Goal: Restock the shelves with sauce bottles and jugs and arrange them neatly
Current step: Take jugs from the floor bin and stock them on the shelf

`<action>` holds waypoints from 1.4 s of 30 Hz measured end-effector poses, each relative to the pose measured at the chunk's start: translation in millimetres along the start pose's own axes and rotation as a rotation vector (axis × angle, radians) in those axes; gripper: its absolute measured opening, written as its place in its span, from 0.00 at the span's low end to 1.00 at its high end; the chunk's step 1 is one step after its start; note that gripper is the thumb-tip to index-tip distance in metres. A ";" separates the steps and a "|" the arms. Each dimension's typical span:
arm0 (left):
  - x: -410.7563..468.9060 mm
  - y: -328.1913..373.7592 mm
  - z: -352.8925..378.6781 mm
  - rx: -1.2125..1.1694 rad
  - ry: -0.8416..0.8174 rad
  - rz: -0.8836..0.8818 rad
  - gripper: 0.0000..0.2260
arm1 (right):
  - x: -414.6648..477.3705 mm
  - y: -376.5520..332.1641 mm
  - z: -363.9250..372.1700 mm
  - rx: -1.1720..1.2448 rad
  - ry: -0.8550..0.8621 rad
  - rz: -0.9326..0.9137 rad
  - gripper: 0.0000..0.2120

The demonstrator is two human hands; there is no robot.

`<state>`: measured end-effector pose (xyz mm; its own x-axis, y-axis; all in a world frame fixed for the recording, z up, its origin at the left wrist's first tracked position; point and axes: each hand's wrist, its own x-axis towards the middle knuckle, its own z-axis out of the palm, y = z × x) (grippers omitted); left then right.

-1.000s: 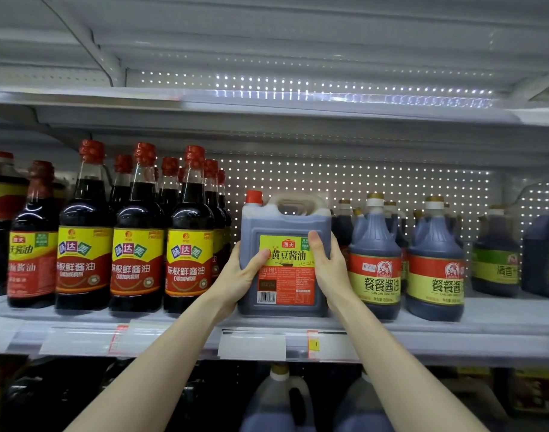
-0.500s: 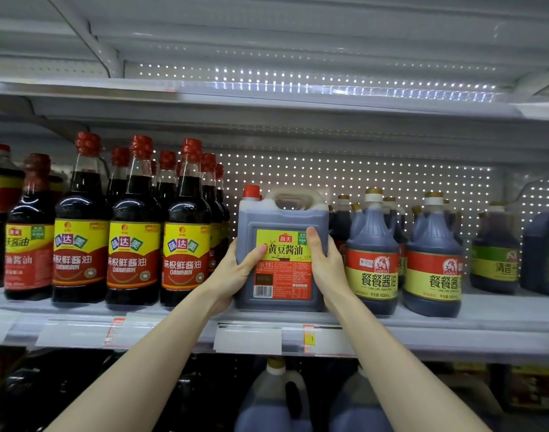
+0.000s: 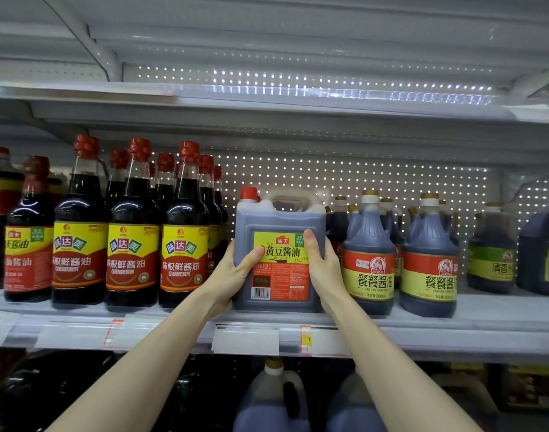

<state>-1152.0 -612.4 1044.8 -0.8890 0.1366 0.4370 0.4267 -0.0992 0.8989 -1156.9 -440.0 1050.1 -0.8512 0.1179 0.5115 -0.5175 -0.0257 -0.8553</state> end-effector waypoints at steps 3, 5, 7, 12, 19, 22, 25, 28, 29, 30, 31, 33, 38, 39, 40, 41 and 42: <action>-0.5 1.3 0.1 -0.001 -0.010 0.001 0.21 | 0.1 -0.8 0.3 -0.004 0.004 0.004 0.27; -1.3 1.8 0.1 -0.008 -0.009 -0.002 0.21 | -0.3 -1.2 0.8 -0.004 0.003 0.002 0.26; -1.7 1.9 0.2 -0.011 -0.009 -0.002 0.21 | -0.4 -1.5 1.1 -0.004 0.008 0.000 0.25; -1.6 2.5 -1.0 -0.014 -0.014 -0.006 0.21 | -0.6 -1.7 2.2 -0.006 0.014 0.004 0.25; -0.6 1.0 -1.3 -0.013 -0.017 -0.009 0.22 | -0.2 -1.2 1.8 -0.009 0.014 0.009 0.26; -0.6 0.6 -1.7 -0.012 -0.017 -0.013 0.21 | -1.0 -1.3 2.2 -0.015 0.015 0.009 0.25; -0.6 0.8 -1.3 -0.011 -0.014 -0.005 0.21 | -0.4 -1.6 1.9 -0.018 0.015 0.012 0.28; 0.1 0.5 -1.2 -0.012 -0.017 -0.003 0.22 | 0.1 -1.1 1.6 -0.023 0.013 0.019 0.32; 0.0 0.0 -1.1 -0.013 -0.017 -0.003 0.23 | 0.0 -1.0 1.3 -0.024 0.012 0.020 0.32; 0.1 -0.5 -1.3 -0.014 -0.016 -0.002 0.24 | -0.1 -1.0 1.3 -0.024 0.010 0.023 0.32; 0.3 -0.6 -1.7 -0.015 -0.016 -0.001 0.24 | 0.0 -1.4 1.6 -0.025 0.009 0.025 0.33; 0.5 -0.6 -2.5 -0.015 -0.016 0.003 0.24 | 0.3 -2.2 1.6 -0.028 0.011 0.031 0.34; 0.7 0.2 -2.1 -0.010 -0.011 -0.003 0.23 | -0.3 -2.6 0.5 -0.026 0.001 0.034 0.29; 0.6 -0.1 -1.8 -0.009 -0.009 -0.004 0.23 | -0.6 -2.8 0.2 -0.028 -0.001 0.035 0.30; 0.8 -0.5 -1.5 -0.009 -0.008 -0.003 0.23 | -0.6 -2.8 -0.2 -0.029 -0.003 0.036 0.32; 0.7 -0.7 -1.2 -0.006 -0.005 -0.003 0.24 | -0.7 -3.0 -0.3 -0.026 -0.003 0.036 0.34; 0.7 -0.8 -1.1 -0.002 -0.004 -0.003 0.24 | -0.6 -2.8 -0.7 -0.025 -0.001 0.036 0.36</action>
<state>-1153.1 -613.4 1044.3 -0.8895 0.1407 0.4348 0.4240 -0.1008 0.9000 -1154.9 -439.3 1052.2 -0.8694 0.1160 0.4803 -0.4841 -0.0056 -0.8750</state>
